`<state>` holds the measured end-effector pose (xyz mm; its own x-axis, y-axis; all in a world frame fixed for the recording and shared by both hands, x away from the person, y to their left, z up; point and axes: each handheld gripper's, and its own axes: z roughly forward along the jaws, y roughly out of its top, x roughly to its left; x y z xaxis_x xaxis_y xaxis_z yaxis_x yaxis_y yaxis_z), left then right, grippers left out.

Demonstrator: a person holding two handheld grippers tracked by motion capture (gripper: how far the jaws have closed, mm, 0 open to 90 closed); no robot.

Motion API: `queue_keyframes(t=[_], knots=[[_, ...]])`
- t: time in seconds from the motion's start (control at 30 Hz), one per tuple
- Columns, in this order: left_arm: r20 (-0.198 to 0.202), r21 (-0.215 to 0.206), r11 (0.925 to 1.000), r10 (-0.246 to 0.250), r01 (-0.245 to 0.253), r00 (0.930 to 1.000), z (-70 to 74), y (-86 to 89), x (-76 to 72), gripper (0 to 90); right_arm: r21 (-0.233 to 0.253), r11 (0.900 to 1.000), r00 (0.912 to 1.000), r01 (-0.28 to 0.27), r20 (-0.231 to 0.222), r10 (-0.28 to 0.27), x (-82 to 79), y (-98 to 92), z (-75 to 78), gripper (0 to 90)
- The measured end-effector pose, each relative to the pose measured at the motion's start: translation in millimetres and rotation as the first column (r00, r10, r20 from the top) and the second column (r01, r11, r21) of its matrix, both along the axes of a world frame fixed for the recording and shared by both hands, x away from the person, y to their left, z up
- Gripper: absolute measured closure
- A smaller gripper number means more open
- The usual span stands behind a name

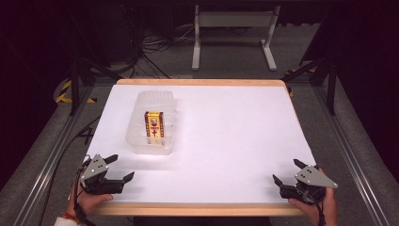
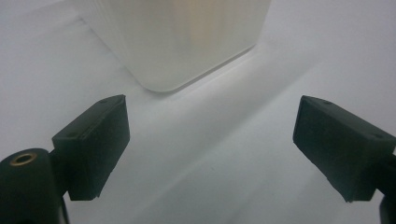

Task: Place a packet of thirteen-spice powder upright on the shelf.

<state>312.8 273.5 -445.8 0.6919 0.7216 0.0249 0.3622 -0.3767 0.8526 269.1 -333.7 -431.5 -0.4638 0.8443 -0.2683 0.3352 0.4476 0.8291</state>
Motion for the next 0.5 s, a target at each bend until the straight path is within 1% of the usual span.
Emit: queue_keyframes(t=[0.1,0.13,0.23,0.5], knots=[[0.008,-0.001,1.0,-0.005,0.005,1.0,0.6,-0.4,-0.3,11.7,-0.003,1.0,1.0,-0.004,-0.001,0.004,-0.9,2.0,0.4,12.4],[0.011,0.008,1.0,-0.005,0.005,0.9999,1.0,-1.1,0.0,11.7,-0.007,1.0,1.0,-0.004,0.0,0.004,-1.2,2.2,0.5,12.3],[0.007,0.009,0.9998,-0.015,0.015,0.9999,0.9,-3.7,1.6,11.7,-0.004,1.0,1.0,0.002,-0.004,-0.002,-1.8,0.2,-0.3,12.3],[0.002,0.01,0.9997,-0.023,0.023,0.9997,0.8,-6.0,3.3,11.6,0.0,1.0,0.9999,0.009,-0.01,-0.009,-3.4,-2.2,-0.4,12.2]])
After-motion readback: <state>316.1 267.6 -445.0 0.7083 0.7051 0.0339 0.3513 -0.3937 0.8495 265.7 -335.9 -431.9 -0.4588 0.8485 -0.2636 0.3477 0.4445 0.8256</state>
